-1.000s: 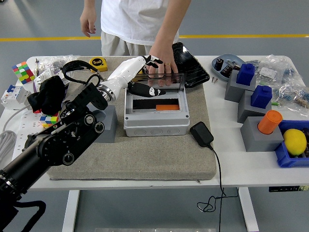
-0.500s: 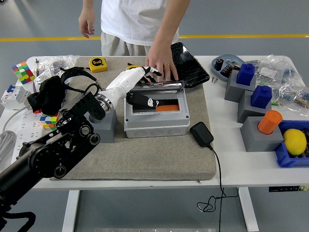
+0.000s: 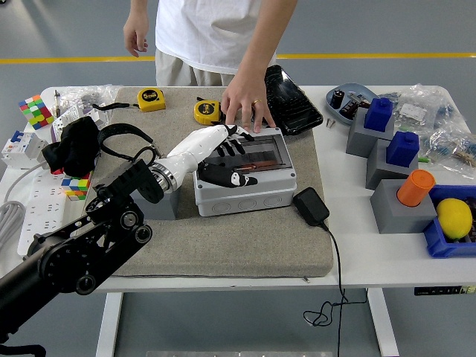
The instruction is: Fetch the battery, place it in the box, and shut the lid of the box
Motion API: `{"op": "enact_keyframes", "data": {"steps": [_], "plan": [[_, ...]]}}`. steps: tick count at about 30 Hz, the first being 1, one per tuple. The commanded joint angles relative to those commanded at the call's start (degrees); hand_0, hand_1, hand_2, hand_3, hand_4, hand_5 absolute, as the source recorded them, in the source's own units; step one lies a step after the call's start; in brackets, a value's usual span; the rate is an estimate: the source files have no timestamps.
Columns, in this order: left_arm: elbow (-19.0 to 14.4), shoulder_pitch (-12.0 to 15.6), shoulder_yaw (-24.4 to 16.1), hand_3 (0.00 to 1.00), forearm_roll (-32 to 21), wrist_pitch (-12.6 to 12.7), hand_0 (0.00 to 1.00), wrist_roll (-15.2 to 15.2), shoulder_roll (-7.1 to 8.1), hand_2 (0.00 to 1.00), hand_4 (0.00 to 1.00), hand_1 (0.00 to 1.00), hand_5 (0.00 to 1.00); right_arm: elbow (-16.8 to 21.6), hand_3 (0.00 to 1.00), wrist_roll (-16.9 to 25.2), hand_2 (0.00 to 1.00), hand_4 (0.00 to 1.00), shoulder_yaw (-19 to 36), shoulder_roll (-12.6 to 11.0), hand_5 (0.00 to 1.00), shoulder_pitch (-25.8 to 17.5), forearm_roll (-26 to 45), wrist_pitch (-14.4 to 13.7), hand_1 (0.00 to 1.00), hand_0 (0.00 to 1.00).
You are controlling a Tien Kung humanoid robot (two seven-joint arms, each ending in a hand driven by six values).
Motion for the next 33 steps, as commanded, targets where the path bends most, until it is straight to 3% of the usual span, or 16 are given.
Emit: {"op": "enact_keyframes", "data": {"steps": [5, 10, 19, 20, 22, 33], "plan": [[-0.73, 0.39, -0.31, 0.731, -0.28, 0.0, 0.348, -0.18, -0.09, 0.584, 0.998, 0.548, 0.366, 0.0, 0.591, 0.09, 0.681, 0.992, 0.04, 0.05, 0.551, 0.03, 0.24, -0.06, 0.658, 0.614], [-2.1, 1.75, -3.28, 0.73, -0.63, 1.12, 0.372, -2.19, -0.13, 0.599, 0.998, 0.588, 0.368, 0.0, 0.591, 0.12, 0.681, 0.992, 0.08, 0.07, 0.551, 0.08, 0.28, -0.07, 0.658, 0.614], [-4.13, 7.34, -14.87, 0.73, -8.02, 6.48, 0.407, -11.78, -1.16, 0.62, 0.998, 0.631, 0.371, 0.0, 0.591, 0.18, 0.681, 0.992, 0.17, 0.08, 0.552, 0.08, 0.24, -0.08, 0.658, 0.614], [-4.15, 7.94, -16.51, 0.726, -8.86, 6.75, 0.491, -12.63, -1.29, 0.631, 0.998, 0.657, 0.375, 0.0, 0.591, 0.16, 0.68, 0.992, 0.18, 0.08, 0.553, 0.09, 0.15, -0.07, 0.658, 0.614], [-3.87, 9.44, -19.65, 0.726, -11.02, 7.5, 0.491, -14.55, -1.67, 0.631, 0.998, 0.657, 0.375, 0.0, 0.591, 0.15, 0.68, 0.992, 0.15, 0.05, 0.553, 0.14, -0.11, -0.04, 0.658, 0.614], [-2.75, 17.07, -33.98, 0.703, -21.57, 8.46, 0.484, -20.24, -3.85, 0.621, 0.998, 0.644, 0.373, 0.0, 0.591, 0.15, 0.68, 0.993, 0.3, -0.03, 0.554, 0.49, 0.05, -0.06, 0.658, 0.612]]}}
